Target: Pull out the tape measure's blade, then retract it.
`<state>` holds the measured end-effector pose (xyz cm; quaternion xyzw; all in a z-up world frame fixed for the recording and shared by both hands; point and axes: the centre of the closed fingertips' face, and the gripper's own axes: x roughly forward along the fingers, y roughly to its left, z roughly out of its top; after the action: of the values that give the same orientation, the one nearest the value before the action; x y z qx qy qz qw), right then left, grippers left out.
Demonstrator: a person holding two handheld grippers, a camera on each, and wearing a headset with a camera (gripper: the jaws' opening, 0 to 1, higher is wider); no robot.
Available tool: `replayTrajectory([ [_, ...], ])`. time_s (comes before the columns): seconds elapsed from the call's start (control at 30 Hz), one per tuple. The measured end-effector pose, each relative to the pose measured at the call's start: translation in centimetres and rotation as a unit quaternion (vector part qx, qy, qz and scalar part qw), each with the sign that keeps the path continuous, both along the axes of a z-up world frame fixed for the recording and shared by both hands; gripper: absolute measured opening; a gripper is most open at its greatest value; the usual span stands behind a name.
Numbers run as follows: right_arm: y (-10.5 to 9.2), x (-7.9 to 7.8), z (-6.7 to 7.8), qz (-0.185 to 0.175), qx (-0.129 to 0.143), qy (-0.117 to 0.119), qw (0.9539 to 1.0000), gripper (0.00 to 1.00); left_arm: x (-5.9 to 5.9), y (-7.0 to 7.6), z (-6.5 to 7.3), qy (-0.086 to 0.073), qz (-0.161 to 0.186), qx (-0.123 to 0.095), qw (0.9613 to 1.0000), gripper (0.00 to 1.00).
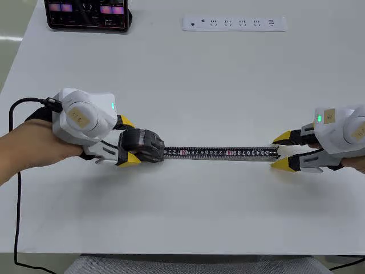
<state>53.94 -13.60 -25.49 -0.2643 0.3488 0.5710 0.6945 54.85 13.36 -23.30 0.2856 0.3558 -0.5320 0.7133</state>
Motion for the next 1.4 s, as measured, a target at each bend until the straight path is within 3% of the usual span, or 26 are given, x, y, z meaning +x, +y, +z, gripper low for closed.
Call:
replayTrajectory([
  [0.37, 1.1, 0.4, 2.0, -0.055, 0.046, -0.014, 0.9974, 0.35, 0.3, 0.3, 2.4, -0.021, 0.037, -0.038, 0.9984, 0.48],
  [0.63, 1.2, 0.0, 3.2, -0.094, 0.063, -0.030, 0.9931, 0.40, -0.5, 1.1, 3.7, -0.028, 0.072, -0.063, 0.9950, 0.52],
  [1.0, 0.7, -0.6, 4.8, -0.149, 0.080, -0.048, 0.9845, 0.48, -1.7, 3.1, 5.4, -0.042, 0.128, -0.091, 0.9867, 0.57],
  [1.17, 0.4, -0.9, 5.1, -0.168, 0.086, -0.053, 0.9805, 0.49, -2.8, 3.5, 5.4, -0.038, 0.152, -0.102, 0.9823, 0.58],
  [1.4, 0.4, -1.4, 5.8, -0.177, 0.090, -0.056, 0.9786, 0.52, -3.9, 3.8, 5.7, -0.034, 0.174, -0.117, 0.9771, 0.59],
])
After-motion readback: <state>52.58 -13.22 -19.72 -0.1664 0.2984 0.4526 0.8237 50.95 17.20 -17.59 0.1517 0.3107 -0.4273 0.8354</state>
